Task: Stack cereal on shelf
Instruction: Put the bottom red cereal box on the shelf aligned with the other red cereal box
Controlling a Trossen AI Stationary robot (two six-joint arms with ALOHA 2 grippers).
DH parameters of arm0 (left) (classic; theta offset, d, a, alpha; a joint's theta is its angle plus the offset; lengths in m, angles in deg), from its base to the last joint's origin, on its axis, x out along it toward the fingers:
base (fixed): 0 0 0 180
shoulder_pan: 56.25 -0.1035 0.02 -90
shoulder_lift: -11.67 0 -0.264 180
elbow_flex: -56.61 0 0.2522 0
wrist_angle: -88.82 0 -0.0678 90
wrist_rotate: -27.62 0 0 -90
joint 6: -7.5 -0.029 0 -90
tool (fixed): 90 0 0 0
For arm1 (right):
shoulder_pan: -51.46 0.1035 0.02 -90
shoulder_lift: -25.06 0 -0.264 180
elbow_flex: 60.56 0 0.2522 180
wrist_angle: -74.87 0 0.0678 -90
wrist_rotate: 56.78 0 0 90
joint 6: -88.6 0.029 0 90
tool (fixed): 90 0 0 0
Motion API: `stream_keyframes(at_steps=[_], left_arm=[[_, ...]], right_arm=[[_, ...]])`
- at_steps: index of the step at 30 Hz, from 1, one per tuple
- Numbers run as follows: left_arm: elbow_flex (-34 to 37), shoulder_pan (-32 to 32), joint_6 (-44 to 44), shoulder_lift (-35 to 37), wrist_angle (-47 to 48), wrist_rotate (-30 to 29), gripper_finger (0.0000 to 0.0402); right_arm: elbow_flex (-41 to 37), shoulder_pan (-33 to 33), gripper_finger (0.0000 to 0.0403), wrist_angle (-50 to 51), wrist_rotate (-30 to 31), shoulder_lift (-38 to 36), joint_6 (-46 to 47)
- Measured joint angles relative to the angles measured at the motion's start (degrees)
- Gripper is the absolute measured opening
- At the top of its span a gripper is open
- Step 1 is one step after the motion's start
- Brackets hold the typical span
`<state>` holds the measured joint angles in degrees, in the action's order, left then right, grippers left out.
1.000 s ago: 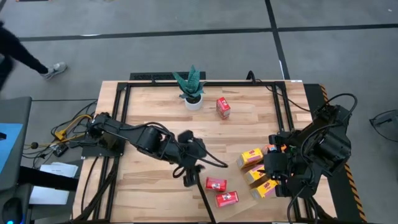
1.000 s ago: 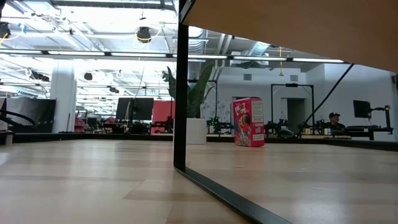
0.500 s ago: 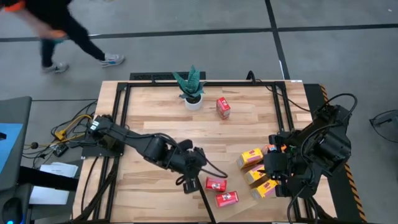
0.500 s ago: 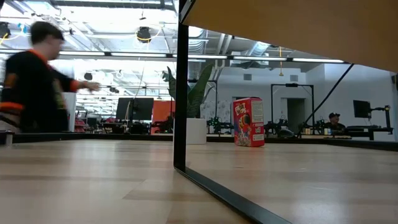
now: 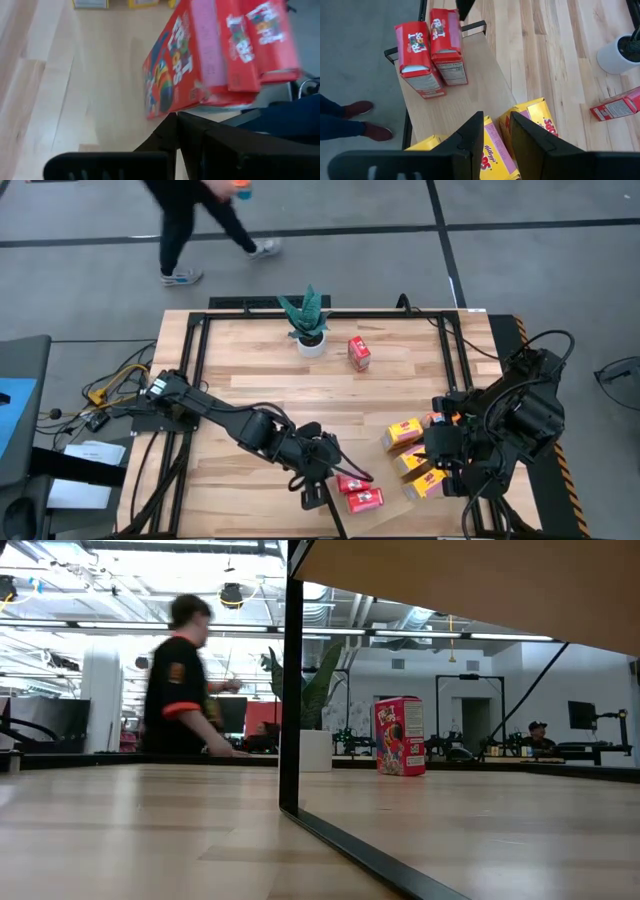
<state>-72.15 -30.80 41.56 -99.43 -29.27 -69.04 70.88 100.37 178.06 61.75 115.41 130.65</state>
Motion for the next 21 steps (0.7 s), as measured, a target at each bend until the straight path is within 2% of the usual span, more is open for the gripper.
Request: stream_keyframes(at_steps=[9, 16, 21], left_arm=[[0.1, 0.0, -0.5, -0.8, -0.5, 0.2, 0.0000], [0.1, -0.4, -2.1, -0.7, -6.4, -0.1, 0.0000], [0.1, -0.4, -2.2, -0.7, -6.3, 0.1, 0.0000]], right_arm=[[0.0, 0.0, 0.0118, -0.1, 0.0, 0.0, 1.6], [0.0, 0.1, 0.0118, -1.1, 0.0, 0.0, 1.6], [0.0, 0.1, 0.0118, -2.2, 0.0, 0.0, 1.6]])
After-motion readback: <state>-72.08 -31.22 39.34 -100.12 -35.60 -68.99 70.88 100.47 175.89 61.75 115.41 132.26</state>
